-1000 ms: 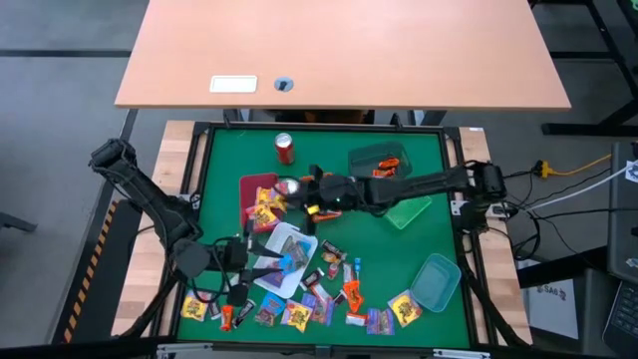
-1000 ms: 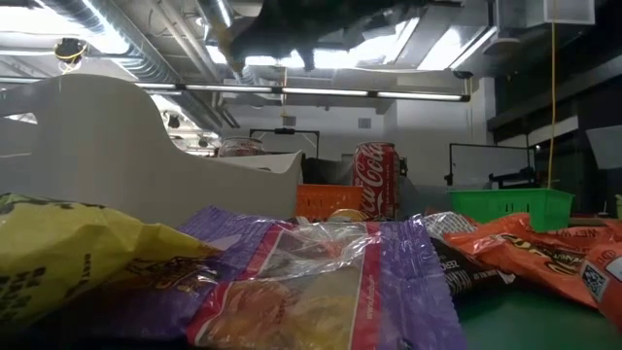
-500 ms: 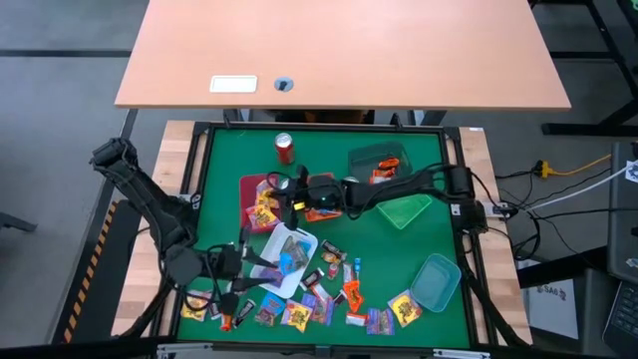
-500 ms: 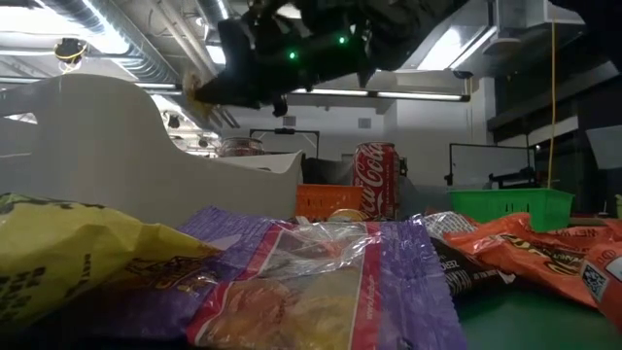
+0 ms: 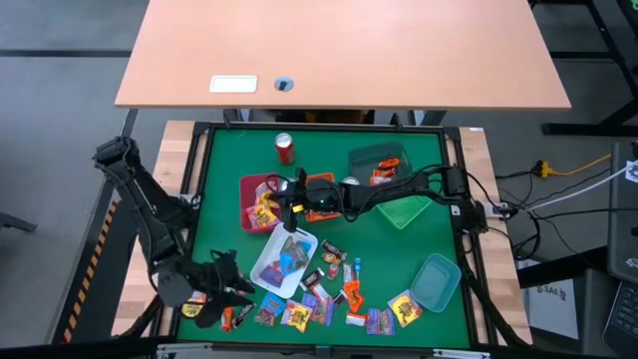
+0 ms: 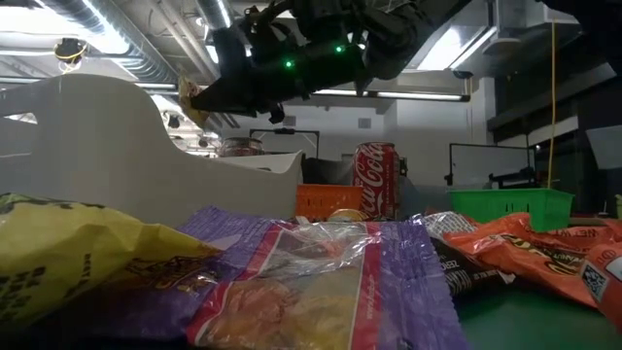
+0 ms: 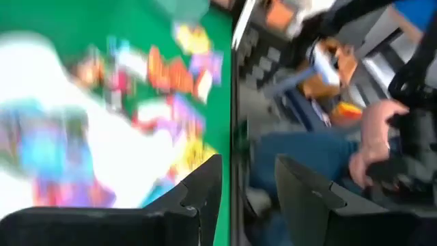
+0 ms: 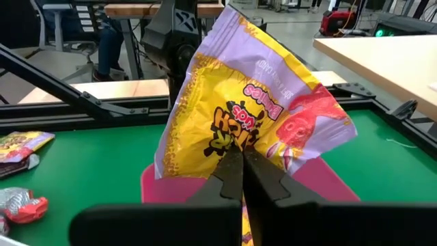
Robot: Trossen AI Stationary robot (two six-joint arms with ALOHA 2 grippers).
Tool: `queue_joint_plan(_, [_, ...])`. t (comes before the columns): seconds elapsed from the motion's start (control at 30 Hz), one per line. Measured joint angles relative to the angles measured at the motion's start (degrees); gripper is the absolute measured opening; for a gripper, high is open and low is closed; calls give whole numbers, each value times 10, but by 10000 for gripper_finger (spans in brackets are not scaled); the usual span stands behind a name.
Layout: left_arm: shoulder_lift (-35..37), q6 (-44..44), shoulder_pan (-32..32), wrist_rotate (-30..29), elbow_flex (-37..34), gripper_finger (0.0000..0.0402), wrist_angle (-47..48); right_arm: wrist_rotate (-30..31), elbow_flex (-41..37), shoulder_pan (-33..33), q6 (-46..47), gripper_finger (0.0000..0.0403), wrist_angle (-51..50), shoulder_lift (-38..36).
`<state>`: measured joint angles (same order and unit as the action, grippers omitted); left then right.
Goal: Sort candy
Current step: Put the yellow candy into the red bin, then put the orange candy into the black bin
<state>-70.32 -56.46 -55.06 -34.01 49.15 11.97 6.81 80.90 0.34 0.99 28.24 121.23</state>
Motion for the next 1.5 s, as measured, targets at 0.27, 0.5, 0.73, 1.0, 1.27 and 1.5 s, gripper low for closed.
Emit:
queue_joint_plan(0.27, [0, -200, -16, 67, 0, 125, 146, 0, 0, 0, 0, 5, 2, 0])
queue_joint_plan(0.5, [0, -214, -16, 67, 0, 125, 184, 0, 0, 0, 0, 72, 2, 0])
queue_joint_plan(0.73, [-6, -214, -16, 67, 0, 125, 195, 0, 0, 0, 0, 128, 0, 0])
queue_joint_plan(1.0, [-66, -215, -16, 123, 0, 125, 195, 0, 0, 0, 0, 138, 1, 0])
queue_joint_plan(1.27, [-113, -318, -16, 207, 0, 125, 217, -33, 0, 1, 0, 138, -30, -38])
queue_joint_plan(1.5, [-115, -438, -16, 192, 0, 125, 331, -109, 1, 9, 2, 138, -141, -111])
